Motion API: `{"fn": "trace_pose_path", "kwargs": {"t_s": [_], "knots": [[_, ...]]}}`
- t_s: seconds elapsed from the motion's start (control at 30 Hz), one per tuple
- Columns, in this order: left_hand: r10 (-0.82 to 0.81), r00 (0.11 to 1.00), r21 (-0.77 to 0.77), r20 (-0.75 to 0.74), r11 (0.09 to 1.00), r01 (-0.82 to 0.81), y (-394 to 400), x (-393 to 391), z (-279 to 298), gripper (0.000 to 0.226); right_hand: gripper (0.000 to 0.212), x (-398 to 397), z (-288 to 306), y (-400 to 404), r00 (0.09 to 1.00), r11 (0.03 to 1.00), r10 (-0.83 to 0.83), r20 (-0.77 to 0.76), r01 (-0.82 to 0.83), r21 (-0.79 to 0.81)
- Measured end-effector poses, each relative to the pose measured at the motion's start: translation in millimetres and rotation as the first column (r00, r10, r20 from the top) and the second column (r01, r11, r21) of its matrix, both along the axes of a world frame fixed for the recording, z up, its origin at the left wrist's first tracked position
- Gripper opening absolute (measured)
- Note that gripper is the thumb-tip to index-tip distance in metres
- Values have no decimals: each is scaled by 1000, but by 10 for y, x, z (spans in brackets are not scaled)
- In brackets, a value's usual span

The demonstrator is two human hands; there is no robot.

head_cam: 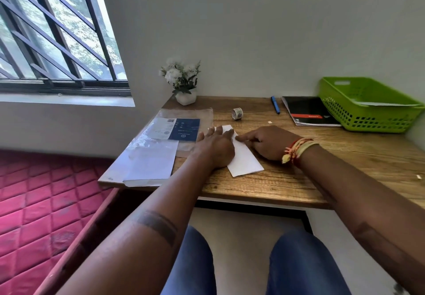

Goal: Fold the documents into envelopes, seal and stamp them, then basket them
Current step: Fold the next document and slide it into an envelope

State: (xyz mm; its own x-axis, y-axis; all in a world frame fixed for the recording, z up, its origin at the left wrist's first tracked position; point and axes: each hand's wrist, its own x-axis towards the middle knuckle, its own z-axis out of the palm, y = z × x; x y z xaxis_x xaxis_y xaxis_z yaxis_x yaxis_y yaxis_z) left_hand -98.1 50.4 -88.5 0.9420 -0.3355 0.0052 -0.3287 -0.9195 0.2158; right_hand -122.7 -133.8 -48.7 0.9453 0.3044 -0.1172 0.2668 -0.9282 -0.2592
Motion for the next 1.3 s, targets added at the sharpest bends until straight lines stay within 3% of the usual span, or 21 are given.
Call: {"fn": "trace_pose_path", "kwargs": {"t_s": [0.23,0.5,0.77,0.87,1.0,1.13,1.3], "knots": [[14,1000,-29,-10,999,-14,3,-8,1,57,43,544,62,276,996,995,-46,82,53,-87],[17,1000,-50,15,999,-16,12,-40,4,58,44,363,-83,199,987,997,-53,154,45,56],[3,1000,-22,9,1000,-3,8,-23,7,62,62,-441,30,-233,990,990,-77,-122,91,110],[2,1000,-23,20,1000,-2,0,-43,18,60,62,-492,32,-284,988,991,-45,-146,62,115],[-45,998,-6,55,999,45,-5,-52,-3,57,44,-455,41,-265,995,977,-29,-92,48,210],[-60,997,5,44,998,60,-2,-15,-24,57,39,-233,-36,-97,999,997,-28,43,25,72],[-63,997,-7,33,998,63,1,-14,-23,56,42,179,1,51,996,997,-74,46,74,3]]}}
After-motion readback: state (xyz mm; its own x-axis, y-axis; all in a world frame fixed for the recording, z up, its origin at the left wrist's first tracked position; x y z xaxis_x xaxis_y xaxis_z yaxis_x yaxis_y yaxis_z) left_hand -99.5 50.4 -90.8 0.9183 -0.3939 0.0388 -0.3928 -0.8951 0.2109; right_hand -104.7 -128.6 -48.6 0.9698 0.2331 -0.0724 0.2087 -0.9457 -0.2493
